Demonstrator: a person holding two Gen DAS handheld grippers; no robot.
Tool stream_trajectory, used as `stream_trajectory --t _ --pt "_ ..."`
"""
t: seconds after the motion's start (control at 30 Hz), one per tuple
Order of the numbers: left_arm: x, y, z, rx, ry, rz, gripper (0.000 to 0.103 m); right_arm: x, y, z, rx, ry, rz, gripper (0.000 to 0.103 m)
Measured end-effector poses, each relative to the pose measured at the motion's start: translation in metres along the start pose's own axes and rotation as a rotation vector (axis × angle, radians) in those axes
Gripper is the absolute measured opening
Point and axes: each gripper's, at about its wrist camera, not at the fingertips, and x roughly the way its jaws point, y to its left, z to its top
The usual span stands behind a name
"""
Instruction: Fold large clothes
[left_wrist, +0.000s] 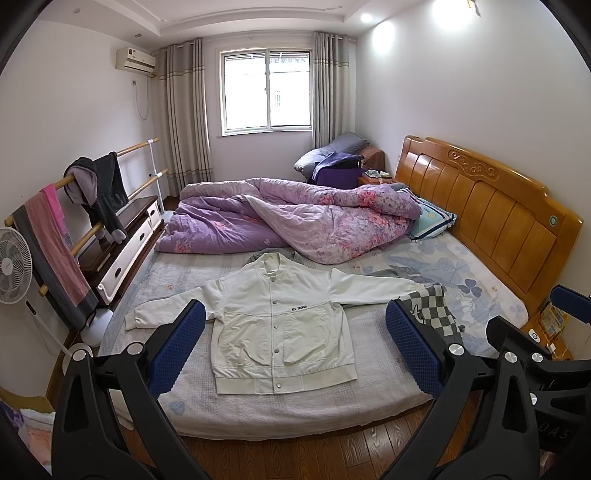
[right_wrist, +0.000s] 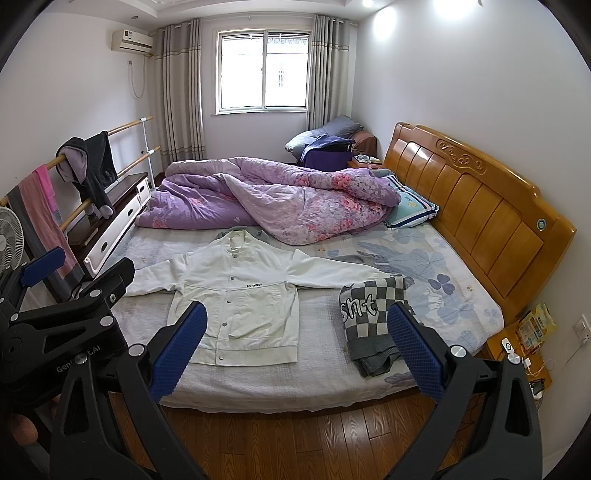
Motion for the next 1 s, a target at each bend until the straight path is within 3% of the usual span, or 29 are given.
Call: stream_trajectory --t 0.87,1.0 --pt "0.009 -0.006 -0.011 0.0 0.005 -0.001 0.098 -0.002 -0.004 0.0 -0.002 0.004 -0.005 0.094" --pt "0.013 -0.01 -0.025 0.0 0.008 -0.004 0.098 0.01 -0.012 -0.011 -0.002 0.006 -0.009 0.094"
